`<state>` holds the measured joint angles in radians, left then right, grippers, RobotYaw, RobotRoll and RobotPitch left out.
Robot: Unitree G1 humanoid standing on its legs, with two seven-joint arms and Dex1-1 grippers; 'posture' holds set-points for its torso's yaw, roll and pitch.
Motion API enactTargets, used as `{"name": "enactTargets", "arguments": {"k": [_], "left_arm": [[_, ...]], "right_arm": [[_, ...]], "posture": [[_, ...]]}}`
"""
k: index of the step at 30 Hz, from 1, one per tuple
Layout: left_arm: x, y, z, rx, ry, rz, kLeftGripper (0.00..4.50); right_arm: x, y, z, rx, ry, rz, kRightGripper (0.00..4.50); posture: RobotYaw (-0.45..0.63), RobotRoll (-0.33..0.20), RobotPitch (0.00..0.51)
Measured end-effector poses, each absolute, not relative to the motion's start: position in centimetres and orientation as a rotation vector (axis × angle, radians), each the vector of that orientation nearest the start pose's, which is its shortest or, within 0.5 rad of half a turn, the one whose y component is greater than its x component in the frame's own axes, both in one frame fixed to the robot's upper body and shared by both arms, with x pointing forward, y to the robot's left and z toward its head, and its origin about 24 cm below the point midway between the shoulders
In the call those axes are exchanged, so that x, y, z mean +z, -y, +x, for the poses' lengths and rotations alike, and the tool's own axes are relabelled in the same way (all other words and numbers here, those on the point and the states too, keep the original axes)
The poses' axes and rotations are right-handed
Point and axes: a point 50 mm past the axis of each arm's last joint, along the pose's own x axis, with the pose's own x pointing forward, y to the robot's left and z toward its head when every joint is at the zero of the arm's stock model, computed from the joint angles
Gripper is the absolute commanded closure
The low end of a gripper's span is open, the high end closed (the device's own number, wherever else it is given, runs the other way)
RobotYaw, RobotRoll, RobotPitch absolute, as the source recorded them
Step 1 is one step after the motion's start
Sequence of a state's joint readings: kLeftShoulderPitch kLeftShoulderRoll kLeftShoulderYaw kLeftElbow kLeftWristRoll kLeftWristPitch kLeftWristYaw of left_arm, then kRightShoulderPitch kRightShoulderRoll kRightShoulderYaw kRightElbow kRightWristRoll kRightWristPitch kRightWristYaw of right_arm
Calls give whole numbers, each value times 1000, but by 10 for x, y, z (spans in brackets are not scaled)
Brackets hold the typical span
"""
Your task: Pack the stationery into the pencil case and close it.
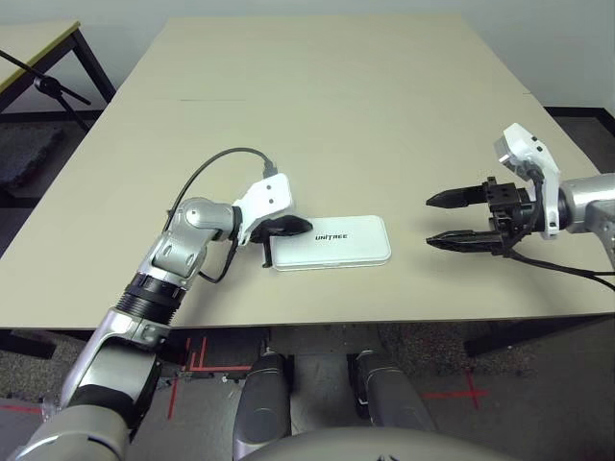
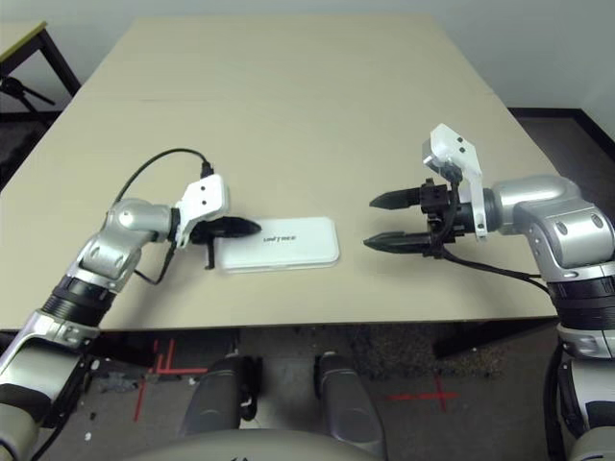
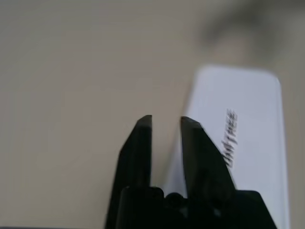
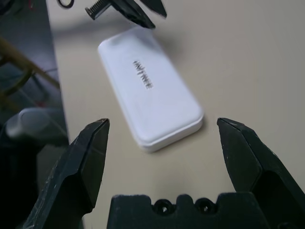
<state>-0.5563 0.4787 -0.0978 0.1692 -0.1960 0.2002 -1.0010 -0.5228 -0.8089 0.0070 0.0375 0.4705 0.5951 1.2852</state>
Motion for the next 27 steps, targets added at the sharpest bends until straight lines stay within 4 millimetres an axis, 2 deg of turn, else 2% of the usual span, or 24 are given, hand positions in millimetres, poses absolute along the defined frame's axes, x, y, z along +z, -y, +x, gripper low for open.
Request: {"name": "enactTargets", "arguments": {"k": [4, 6, 9, 12, 16, 21, 27], "left_arm": [[169, -178, 328, -901, 110, 225, 836], [178, -194, 332, -785, 165, 168, 53], [181, -228, 338, -568, 196, 103, 17], [175, -260, 340, -373, 202, 60, 17], [171, -280, 343, -203, 225, 14, 17], [162, -304, 343, -13, 242, -19, 17], [153, -316, 341, 113, 246, -11, 17]], "right_arm": [[186, 219, 306, 1095, -136, -176, 0], [190, 220, 321, 976, -40, -163, 0], [192, 231, 342, 736, 55, -139, 0], [190, 248, 356, 491, 105, -127, 0], [183, 261, 368, 244, 138, -110, 0], [165, 292, 370, -86, 138, -72, 0], [146, 307, 366, -249, 117, -59, 0]], "posture": [[-28, 0, 112], [-26, 0, 112], [-21, 0, 114], [-20, 0, 114], [-14, 0, 116], [-12, 0, 117], [-16, 0, 123]]}}
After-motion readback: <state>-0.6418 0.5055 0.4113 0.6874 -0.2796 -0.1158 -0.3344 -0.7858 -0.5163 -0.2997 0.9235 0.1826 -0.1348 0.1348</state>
